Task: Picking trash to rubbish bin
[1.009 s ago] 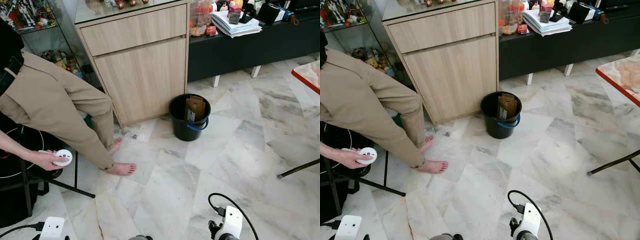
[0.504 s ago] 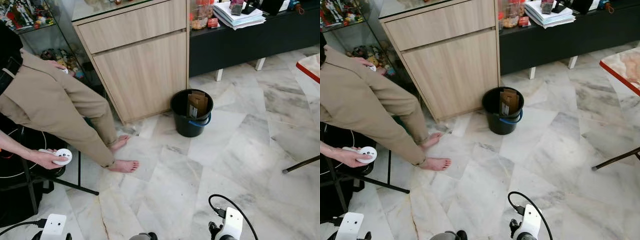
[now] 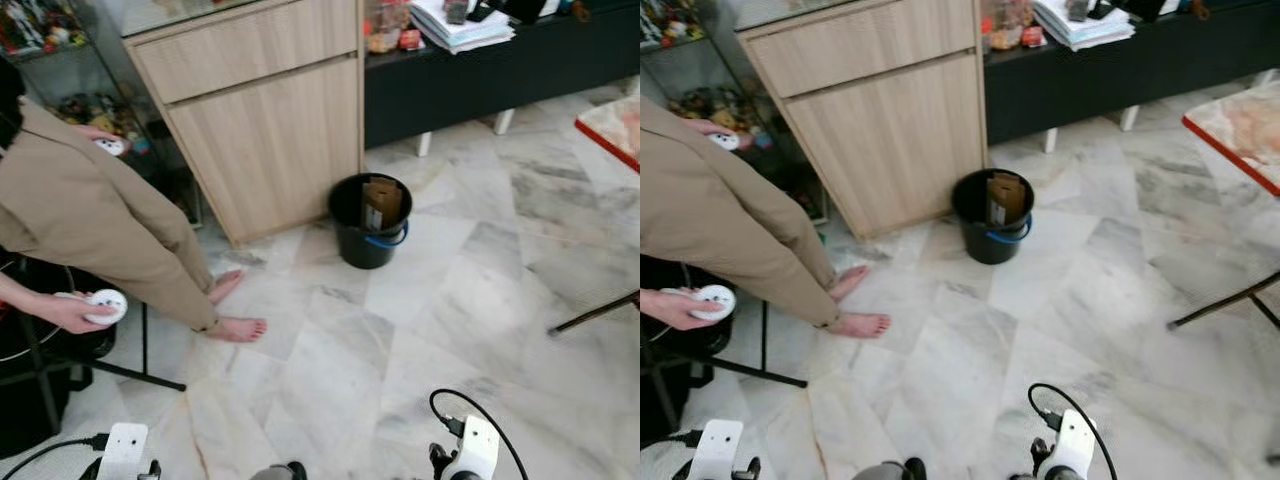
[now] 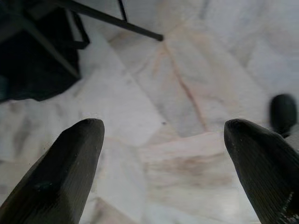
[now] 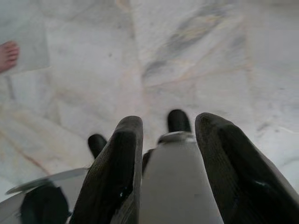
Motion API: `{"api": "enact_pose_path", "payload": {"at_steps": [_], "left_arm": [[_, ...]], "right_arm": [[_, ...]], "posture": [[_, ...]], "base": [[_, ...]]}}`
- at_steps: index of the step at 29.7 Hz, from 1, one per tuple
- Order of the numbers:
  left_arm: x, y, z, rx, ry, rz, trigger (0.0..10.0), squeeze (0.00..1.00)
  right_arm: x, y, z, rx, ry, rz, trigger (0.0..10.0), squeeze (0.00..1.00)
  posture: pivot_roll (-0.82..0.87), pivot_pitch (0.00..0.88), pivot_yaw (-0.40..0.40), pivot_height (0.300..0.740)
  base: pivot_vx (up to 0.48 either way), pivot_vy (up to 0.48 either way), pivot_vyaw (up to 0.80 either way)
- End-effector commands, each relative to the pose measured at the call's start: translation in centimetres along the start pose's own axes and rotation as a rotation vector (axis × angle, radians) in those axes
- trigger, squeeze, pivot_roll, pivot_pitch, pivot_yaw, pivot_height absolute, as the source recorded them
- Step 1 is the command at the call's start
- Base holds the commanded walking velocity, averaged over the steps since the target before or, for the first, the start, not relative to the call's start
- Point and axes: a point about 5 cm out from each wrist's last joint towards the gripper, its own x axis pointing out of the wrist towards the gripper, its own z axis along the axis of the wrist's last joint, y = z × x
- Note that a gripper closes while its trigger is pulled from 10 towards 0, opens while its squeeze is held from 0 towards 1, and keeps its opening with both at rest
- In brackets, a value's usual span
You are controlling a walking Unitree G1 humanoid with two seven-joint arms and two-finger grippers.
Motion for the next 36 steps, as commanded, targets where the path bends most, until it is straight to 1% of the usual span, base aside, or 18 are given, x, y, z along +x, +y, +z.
{"api": "enact_pose_path", "payload": {"at_steps": [1, 2, 6, 7, 8, 9, 10, 11, 12, 15, 17, 18, 20, 23, 28, 36], "left_arm": [[-0.3, -0.2, -1.1, -0.001, 0.044, 0.007, 10.0, 0.0], [-0.2, -0.5, -0.7, 0.006, 0.023, 0.002, 10.0, 0.0], [-0.1, -0.8, -0.3, 0.01, 0.001, -0.001, 10.0, 0.0], [0.5, -1.6, 2.1, 0.014, -0.075, -0.026, 10.0, 0.0], [1.0, -2.7, 5.2, 0.014, -0.173, -0.06, 10.0, 0.0], [1.0, -2.7, 5.2, 0.014, -0.173, -0.06, 10.0, 0.0], [1.1, -3.1, 6.1, 0.006, -0.194, -0.07, 10.0, 0.0], [1.2, -3.3, 6.4, 0.003, -0.197, -0.077, 10.0, 0.0], [1.2, -3.3, 6.4, 0.003, -0.197, -0.077, 10.0, 0.0], [1.2, -4.0, 6.4, 0.015, -0.186, -0.1, 10.0, 0.0], [1.1, -4.3, 5.7, 0.015, -0.159, -0.108, 10.0, 0.0], [1.1, -4.3, 5.7, 0.015, -0.159, -0.108, 10.0, 0.0], [0.9, -3.9, 4.6, -0.008, -0.129, -0.093, 10.0, 0.0], [0.9, -3.7, 3.9, 0.002, -0.104, -0.088, 10.0, 0.0], [0.9, -3.3, 4.1, 0.003, -0.104, -0.083, 10.0, 0.0], [1.0, -3.3, 4.1, -0.024, -0.094, -0.069, 10.0, 0.0]], "right_arm": [[0.0, 0.0, -0.1, -0.023, 0.002, 0.012, 10.0, 0.0], [0.0, 0.1, 0.1, -0.034, -0.006, 0.018, 10.0, 0.0], [0.0, 0.1, 0.3, -0.043, -0.013, 0.024, 10.0, 0.0], [0.1, 0.2, 0.8, -0.033, -0.036, 0.029, 10.0, 0.0], [0.2, 0.3, 1.6, -0.025, -0.065, 0.037, 10.0, 0.0], [0.2, 0.3, 1.6, -0.025, -0.065, 0.037, 10.0, 0.0], [0.2, 0.4, 1.9, -0.025, -0.072, 0.041, 10.0, 0.0], [0.3, 0.5, 2.2, -0.023, -0.079, 0.043, 10.0, 0.0], [0.3, 0.5, 2.2, -0.023, -0.079, 0.043, 10.0, 0.0], [0.4, 0.7, 2.9, -0.026, -0.099, 0.051, 10.0, 0.0], [0.4, 0.7, 3.1, -0.031, -0.104, 0.054, 10.0, 0.0], [0.4, 0.7, 3.1, -0.031, -0.104, 0.054, 10.0, 0.0], [0.3, 0.8, 2.6, -0.042, -0.094, 0.062, 10.0, 0.0], [0.4, 1.3, 2.5, -0.052, -0.09, 0.072, 10.0, 0.0], [0.4, 2.0, 2.8, -0.05, -0.098, 0.081, 10.0, 0.0], [0.5, 2.4, 2.9, -0.056, -0.102, 0.089, 10.0, 0.0]], "posture": [[0.06, 0.146, 0.064, 0.74], [0.06, 0.146, 0.064, 0.74], [0.05, 0.144, 0.059, 0.74], [0.07, 0.106, 0.034, 0.74], [0.07, 0.094, 0.028, 0.74], [0.07, 0.094, 0.028, 0.74], [0.07, 0.09, 0.025, 0.74], [0.06, 0.081, 0.016, 0.74], [0.06, 0.081, 0.016, 0.74], [0.05, 0.063, -0.004, 0.74], [0.06, 0.052, -0.011, 0.74], [0.06, 0.052, -0.011, 0.74], [0.05, 0.037, -0.001, 0.74], [0.06, 0.044, 0.008, 0.74], [0.06, 0.028, 0.014, 0.74], [0.06, 0.0, 0.008, 0.74]], "base": [[0.0, 0.0, 0.0], [0.0, 0.0, 0.0], [0.0, 0.0, 0.0], [0.0, 0.0, 0.0], [0.0, 0.0, 0.0], [0.0, 0.0, 0.0], [0.0, 0.0, 0.0], [0.0, 0.0, 0.0], [0.0, 0.0, 0.0], [0.0, 0.0, 0.0], [0.0, 0.0, 0.0], [0.0, 0.0, 0.0], [0.0, 0.0, 0.0], [0.0, 0.0, 0.0], [0.0, 0.0, 0.0], [0.0, 0.0, 0.0]]}}
